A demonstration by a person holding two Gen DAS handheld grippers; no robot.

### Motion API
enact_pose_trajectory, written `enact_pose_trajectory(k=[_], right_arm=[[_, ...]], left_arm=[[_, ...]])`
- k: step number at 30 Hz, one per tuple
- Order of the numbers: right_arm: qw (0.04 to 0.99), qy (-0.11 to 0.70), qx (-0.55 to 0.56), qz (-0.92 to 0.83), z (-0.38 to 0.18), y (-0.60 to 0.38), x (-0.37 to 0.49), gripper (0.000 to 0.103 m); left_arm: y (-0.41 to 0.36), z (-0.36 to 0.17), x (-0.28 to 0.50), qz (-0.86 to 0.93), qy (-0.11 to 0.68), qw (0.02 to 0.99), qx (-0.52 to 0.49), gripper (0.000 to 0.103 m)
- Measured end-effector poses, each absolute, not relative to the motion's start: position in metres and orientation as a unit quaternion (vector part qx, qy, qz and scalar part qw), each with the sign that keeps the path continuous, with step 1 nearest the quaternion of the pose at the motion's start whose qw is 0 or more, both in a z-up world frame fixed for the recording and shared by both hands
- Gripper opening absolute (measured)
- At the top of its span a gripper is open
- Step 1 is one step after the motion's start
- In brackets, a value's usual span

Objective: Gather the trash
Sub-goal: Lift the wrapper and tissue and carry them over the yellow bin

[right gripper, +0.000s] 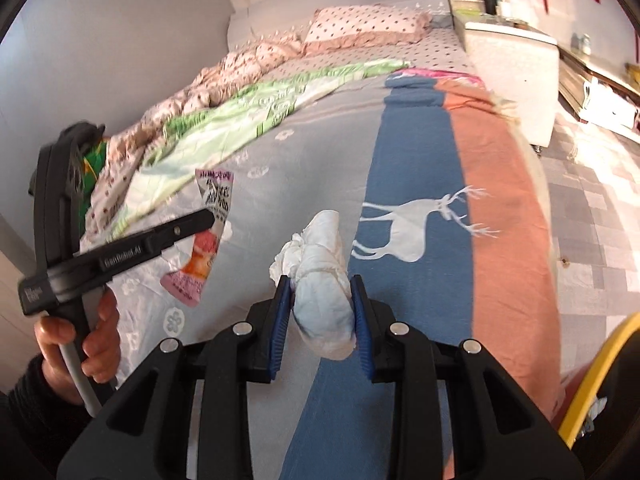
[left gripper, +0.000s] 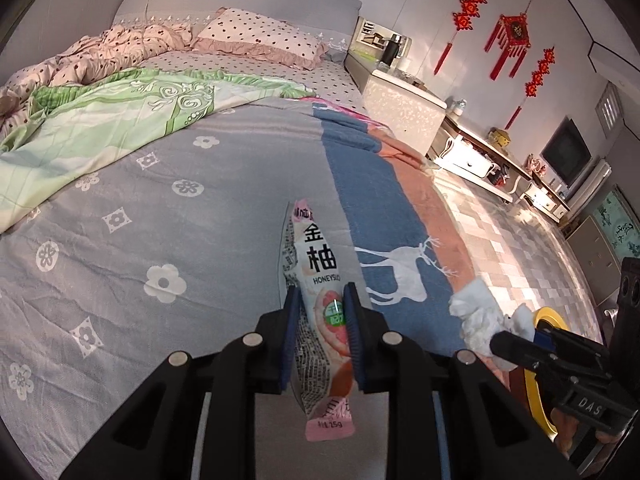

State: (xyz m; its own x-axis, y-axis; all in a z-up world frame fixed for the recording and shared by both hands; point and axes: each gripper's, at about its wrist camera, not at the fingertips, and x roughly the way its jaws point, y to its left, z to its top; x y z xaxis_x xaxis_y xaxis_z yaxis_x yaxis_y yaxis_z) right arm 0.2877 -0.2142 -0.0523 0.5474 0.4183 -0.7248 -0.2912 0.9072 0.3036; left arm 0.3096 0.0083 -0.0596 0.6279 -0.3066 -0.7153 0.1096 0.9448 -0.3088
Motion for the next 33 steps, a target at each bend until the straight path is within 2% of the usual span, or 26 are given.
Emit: enact_pose_trajectory(k=[16, 25, 33], right_arm=[[0.926, 0.330, 0.144, 0.109, 0.052, -0.349, 0.209, 0.028], [0.938, 0.290, 0.182, 0.049, 0.080, -0.441, 0.164, 0.028], [0.939, 0.280, 0.200, -0.009, 0.080, -0.523, 0.127, 0.029]], left_arm=[[-0.108, 0.020, 0.255, -0.192, 0.364, 0.908, -0.072, 0.021], [-0.193, 0.044, 0.240, -0.249, 0.351, 0.901, -0.040, 0.021], [-0.267, 0.038, 0.229, -0.294, 0.355, 0.888, -0.007, 0.021]])
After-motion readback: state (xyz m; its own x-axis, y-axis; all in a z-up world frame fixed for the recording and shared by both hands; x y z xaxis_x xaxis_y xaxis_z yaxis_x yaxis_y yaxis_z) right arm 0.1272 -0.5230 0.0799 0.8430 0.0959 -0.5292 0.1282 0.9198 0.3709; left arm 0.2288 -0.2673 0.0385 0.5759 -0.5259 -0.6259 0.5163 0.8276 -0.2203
